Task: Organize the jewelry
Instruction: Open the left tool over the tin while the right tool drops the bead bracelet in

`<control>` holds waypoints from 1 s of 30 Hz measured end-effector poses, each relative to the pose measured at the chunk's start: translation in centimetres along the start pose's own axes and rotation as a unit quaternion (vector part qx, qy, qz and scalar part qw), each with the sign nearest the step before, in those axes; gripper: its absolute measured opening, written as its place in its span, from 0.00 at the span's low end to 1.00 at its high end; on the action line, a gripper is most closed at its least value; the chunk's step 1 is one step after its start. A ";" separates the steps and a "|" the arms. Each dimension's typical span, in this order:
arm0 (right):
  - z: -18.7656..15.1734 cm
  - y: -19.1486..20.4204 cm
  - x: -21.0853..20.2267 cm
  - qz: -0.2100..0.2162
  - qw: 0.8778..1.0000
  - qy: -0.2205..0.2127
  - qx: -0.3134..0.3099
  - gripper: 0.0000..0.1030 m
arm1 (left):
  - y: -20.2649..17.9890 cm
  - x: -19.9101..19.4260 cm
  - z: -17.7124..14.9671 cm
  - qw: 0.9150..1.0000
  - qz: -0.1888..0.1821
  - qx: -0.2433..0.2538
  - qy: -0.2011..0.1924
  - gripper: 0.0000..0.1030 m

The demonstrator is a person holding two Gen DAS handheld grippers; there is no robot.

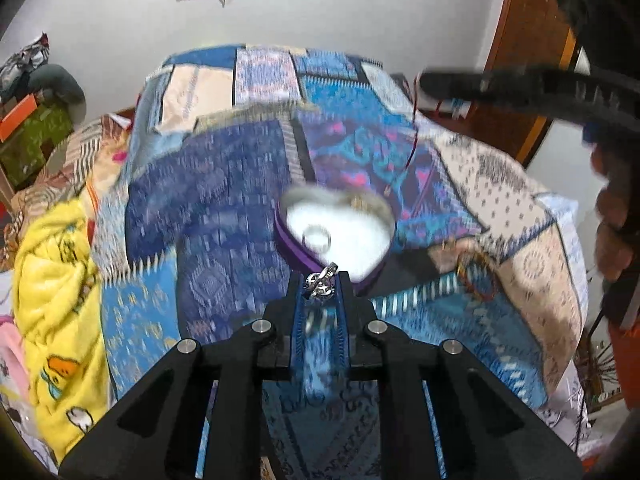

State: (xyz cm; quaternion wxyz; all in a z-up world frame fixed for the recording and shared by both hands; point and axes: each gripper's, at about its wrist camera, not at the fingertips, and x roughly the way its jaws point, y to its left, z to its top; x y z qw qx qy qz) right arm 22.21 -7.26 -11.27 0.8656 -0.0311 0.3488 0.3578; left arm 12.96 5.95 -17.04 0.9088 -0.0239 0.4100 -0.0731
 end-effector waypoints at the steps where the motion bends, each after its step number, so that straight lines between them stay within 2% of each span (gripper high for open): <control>1: 0.0 0.1 0.2 0.001 1.000 0.001 -0.001 0.06 | 0.1 -0.1 0.5 1.000 -0.001 -0.001 -0.005 0.14; 8: -0.7 0.1 2.6 0.012 0.999 0.040 -0.004 0.07 | 0.2 1.3 3.4 1.000 -0.020 -0.009 -0.011 0.14; 15: -1.7 -0.8 4.9 0.016 0.997 0.081 0.007 0.07 | -0.2 3.9 3.4 0.999 -0.036 -0.007 0.016 0.14; 22: -2.3 -1.2 6.0 0.023 0.994 0.103 0.007 0.07 | -0.9 5.5 3.1 0.999 -0.032 0.005 0.034 0.14; 30: -2.3 -1.3 6.2 0.045 0.992 0.115 0.020 0.07 | -0.7 5.1 3.2 0.999 -0.036 0.003 0.030 0.14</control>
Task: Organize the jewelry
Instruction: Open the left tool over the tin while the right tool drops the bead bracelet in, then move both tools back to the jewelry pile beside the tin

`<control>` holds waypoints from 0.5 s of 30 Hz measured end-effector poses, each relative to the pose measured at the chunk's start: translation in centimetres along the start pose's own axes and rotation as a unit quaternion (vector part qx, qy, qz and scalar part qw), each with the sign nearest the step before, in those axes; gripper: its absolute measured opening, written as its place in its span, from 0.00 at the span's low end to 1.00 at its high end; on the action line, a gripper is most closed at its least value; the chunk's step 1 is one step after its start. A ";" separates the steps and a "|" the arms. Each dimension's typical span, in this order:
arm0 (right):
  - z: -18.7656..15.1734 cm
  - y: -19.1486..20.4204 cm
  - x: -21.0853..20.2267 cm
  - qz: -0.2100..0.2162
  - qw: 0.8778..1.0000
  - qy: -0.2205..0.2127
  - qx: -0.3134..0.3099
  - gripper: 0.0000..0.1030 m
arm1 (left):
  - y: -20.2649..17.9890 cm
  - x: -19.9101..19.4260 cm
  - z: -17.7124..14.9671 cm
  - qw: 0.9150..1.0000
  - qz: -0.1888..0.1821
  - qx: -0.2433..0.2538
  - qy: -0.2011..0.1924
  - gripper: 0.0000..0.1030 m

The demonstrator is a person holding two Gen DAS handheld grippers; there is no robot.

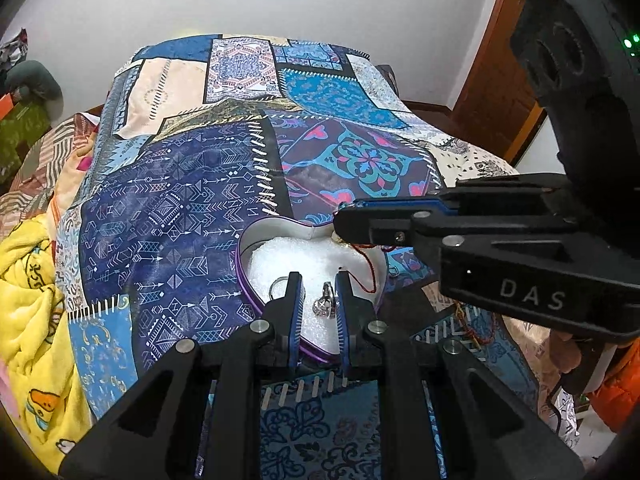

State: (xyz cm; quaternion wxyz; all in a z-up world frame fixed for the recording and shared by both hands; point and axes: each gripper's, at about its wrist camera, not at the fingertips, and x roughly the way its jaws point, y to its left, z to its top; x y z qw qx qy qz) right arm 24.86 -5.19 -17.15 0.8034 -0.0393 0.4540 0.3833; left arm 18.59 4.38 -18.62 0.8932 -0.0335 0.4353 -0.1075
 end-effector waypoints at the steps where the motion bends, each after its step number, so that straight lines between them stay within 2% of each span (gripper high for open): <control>1: 0.0 0.0 -0.1 0.002 1.000 0.001 0.001 0.08 | -0.1 -0.1 0.1 1.000 0.001 0.001 -0.001 0.14; 3: 0.0 0.1 -0.4 0.003 1.000 -0.001 0.001 0.13 | -0.1 -0.3 0.1 1.000 0.003 0.001 -0.002 0.15; 6: 0.0 0.3 -1.1 -0.001 1.000 -0.010 -0.001 0.21 | -0.2 -0.7 0.1 1.000 0.009 0.002 -0.007 0.26; 15: 0.1 0.2 -3.6 -0.028 0.999 -0.040 0.000 0.21 | -0.4 -2.5 0.1 0.999 0.029 0.008 -0.019 0.26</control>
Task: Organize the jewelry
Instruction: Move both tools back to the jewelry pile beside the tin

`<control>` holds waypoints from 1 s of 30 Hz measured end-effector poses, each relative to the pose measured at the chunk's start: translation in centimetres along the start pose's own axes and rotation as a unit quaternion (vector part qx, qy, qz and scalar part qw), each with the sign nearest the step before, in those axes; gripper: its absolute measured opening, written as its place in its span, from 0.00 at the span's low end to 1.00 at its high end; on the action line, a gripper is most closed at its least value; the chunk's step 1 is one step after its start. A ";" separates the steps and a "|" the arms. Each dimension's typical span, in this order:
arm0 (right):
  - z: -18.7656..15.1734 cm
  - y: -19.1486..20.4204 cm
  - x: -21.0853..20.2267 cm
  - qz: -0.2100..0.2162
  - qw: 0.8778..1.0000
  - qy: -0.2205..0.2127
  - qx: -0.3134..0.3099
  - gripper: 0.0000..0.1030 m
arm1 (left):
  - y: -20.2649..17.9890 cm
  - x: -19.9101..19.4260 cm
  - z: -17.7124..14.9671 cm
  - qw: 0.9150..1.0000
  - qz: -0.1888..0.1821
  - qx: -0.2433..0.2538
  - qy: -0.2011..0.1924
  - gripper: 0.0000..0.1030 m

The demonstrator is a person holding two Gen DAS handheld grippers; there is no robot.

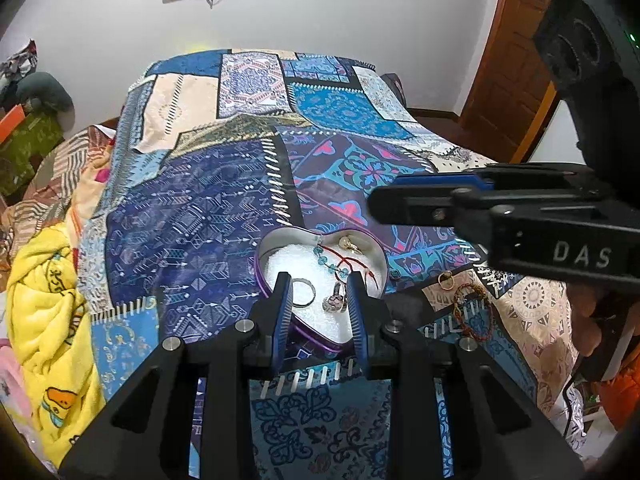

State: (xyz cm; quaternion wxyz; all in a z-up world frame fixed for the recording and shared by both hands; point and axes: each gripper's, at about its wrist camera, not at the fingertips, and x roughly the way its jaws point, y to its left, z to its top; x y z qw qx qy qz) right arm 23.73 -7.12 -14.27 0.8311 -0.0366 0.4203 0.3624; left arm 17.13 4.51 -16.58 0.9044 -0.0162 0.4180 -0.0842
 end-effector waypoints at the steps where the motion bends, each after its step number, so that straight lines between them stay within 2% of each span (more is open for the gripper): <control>1: -0.1 -0.1 -0.3 -0.004 1.000 -0.003 0.000 0.21 | -0.1 -0.3 0.1 1.000 0.005 0.002 -0.003 0.26; 8: -1.7 -1.7 -2.5 -0.038 0.999 -0.010 0.007 0.21 | -0.9 -1.5 0.5 1.000 0.016 0.002 -0.011 0.27; 12: -3.1 -3.2 -3.6 -0.056 0.998 -0.008 0.019 0.21 | -2.0 -1.6 0.5 1.000 0.017 0.004 -0.010 0.32; 16: -4.6 -4.9 -4.7 -0.075 0.997 -0.005 0.034 0.21 | -3.3 -1.2 0.4 1.000 0.011 0.009 -0.004 0.32; 23: -7.4 -8.2 -6.6 -0.097 0.993 0.005 0.068 0.21 | -6.4 0.8 0.1 0.999 -0.009 0.021 0.023 0.32; 30: -9.2 -9.8 -7.2 -0.103 0.991 0.015 0.083 0.21 | -9.2 4.4 -0.8 0.997 -0.027 0.044 0.063 0.32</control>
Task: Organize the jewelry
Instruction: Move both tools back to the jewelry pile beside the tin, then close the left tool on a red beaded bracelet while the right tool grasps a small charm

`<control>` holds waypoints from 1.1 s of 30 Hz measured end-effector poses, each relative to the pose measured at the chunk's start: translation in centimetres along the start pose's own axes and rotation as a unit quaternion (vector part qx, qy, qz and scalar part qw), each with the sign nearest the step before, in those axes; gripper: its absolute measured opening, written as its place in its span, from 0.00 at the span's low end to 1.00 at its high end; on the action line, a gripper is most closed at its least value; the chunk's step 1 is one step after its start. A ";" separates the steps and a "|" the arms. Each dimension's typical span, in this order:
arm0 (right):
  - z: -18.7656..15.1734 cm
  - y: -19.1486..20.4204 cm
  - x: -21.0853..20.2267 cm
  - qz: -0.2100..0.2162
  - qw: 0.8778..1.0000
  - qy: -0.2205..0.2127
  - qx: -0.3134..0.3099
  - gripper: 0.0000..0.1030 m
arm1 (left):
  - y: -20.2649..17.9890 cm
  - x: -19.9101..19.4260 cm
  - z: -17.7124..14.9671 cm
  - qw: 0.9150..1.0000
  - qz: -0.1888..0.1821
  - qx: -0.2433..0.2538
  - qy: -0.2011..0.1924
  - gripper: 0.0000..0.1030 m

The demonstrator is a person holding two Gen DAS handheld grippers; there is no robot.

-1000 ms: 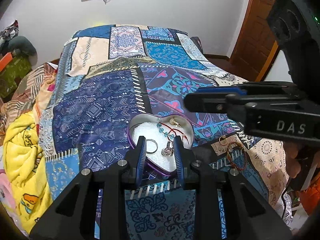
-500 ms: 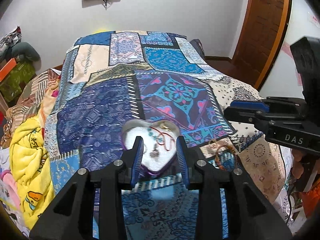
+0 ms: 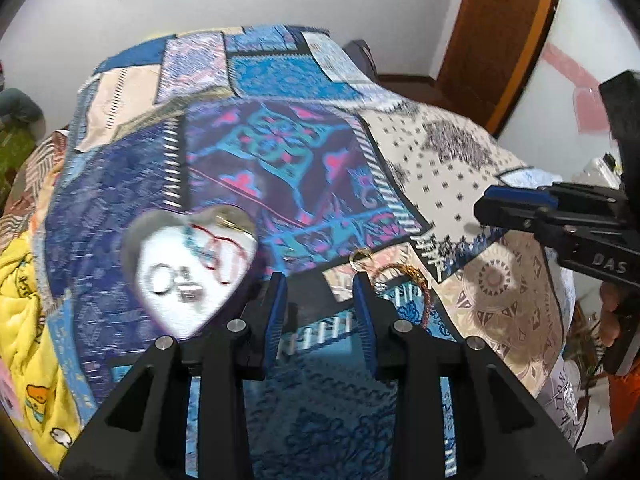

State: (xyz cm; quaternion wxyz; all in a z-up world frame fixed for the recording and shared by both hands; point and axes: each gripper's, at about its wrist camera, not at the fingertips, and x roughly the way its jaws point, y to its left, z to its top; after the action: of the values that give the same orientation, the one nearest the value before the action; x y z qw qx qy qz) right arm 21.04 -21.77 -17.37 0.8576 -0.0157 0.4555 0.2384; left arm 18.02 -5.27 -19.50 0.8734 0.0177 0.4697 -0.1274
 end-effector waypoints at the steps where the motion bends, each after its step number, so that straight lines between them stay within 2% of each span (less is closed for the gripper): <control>1: -0.2 -0.1 0.0 -0.001 1.000 0.001 -0.001 0.21 | -0.2 0.5 0.0 1.000 0.000 0.002 0.005 0.32; 5: -0.6 -0.5 0.4 0.005 1.000 0.008 0.000 0.21 | -0.8 2.6 0.4 1.000 0.002 0.010 0.024 0.32; 9: -0.7 -0.7 1.0 0.011 1.000 0.017 0.000 0.21 | -1.4 3.4 0.5 0.999 -0.019 0.018 0.038 0.32; 13: -0.8 -0.6 1.7 0.017 1.000 0.023 -0.002 0.21 | -2.2 3.8 -0.5 0.998 -0.032 0.030 0.048 0.32; 15: -0.7 -0.4 2.0 0.022 0.999 0.024 -0.002 0.21 | -2.6 3.9 -1.3 0.998 -0.025 0.039 0.045 0.30; 17: -0.6 -0.1 2.2 0.027 0.999 0.026 -0.005 0.21 | -2.9 3.8 -1.9 0.998 -0.019 0.049 0.039 0.24; 19: -0.7 0.4 2.3 0.034 0.999 0.028 -0.010 0.21 | -2.8 3.6 -2.1 0.998 -0.023 0.048 0.039 0.11; 21: -0.8 1.1 2.5 0.044 0.998 0.031 -0.017 0.21 | -2.5 3.5 -2.2 0.998 -0.027 0.040 0.041 0.09; 24: -1.1 2.5 2.7 0.061 0.997 0.034 -0.034 0.21 | -1.9 3.2 -2.4 0.998 -0.037 0.026 0.043 0.08; 28: -1.6 4.1 3.3 0.074 0.995 0.038 -0.055 0.21 | -1.5 2.7 -2.5 0.998 -0.034 0.022 0.042 0.09; 31: -1.8 4.8 3.7 0.084 0.994 0.043 -0.058 0.21 | -1.1 2.2 -2.6 0.999 -0.021 0.021 0.043 0.18; 33: -2.0 5.1 4.1 0.092 0.993 0.048 -0.056 0.21 | -0.7 1.5 -2.7 0.999 -0.014 0.018 0.035 0.20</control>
State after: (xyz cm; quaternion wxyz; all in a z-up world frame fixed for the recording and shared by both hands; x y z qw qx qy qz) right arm 19.29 -16.14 -20.75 0.8069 -0.0337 0.4815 0.3404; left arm 16.43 -5.81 -22.19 0.8541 0.0307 0.4978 -0.1474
